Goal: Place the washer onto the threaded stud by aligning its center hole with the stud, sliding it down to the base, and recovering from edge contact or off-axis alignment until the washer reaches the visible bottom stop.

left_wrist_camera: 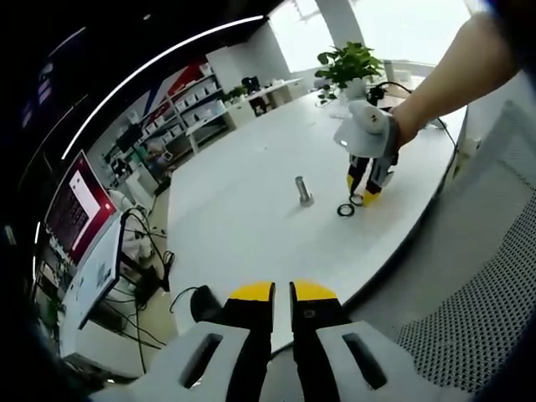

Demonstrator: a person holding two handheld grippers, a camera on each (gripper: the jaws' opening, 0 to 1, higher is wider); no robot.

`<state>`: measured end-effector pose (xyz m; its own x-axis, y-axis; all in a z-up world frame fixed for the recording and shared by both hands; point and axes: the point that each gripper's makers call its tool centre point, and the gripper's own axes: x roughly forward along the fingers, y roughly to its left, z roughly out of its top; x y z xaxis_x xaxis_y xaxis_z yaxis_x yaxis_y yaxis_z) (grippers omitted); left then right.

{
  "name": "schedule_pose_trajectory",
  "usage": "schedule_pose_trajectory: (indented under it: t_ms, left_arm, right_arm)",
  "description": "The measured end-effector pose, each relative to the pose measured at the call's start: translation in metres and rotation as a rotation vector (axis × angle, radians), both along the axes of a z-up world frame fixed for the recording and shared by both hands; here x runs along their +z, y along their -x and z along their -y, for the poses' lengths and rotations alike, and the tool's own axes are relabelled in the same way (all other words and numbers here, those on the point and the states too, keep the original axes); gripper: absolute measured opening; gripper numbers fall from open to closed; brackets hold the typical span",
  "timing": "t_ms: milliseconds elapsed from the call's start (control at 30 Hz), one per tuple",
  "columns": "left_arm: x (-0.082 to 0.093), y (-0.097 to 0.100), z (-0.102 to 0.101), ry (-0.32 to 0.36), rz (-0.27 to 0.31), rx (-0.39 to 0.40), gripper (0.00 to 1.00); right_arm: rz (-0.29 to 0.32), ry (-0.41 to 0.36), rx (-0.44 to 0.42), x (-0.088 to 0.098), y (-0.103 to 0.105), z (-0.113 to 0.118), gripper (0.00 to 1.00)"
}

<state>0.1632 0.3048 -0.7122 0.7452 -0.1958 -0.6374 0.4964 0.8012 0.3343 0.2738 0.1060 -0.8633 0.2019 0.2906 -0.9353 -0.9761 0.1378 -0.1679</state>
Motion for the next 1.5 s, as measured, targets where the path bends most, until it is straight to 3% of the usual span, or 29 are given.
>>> schedule_pose_trajectory:
  t_ms: [300,667,1100,1500]
  left_arm:
    - [0.0,0.0,0.0,-0.002,-0.002,0.003,0.05]
    - [0.0,0.001,-0.001,-0.004,-0.003,0.004,0.05]
    - [0.001,0.001,-0.001,-0.001,0.004,0.003,0.05]
    - [0.003,0.0,-0.001,0.005,0.017,0.003,0.05]
  right_arm:
    - [-0.02,-0.03,0.001,0.014,0.007,-0.008,0.24]
    - [-0.021,-0.115,-0.03,0.053,0.004,-0.019,0.24]
    - [0.01,-0.14,-0.04,0.076,0.001,-0.014,0.24]
    - [0.044,-0.184,-0.061,0.098,-0.008,-0.026,0.24]
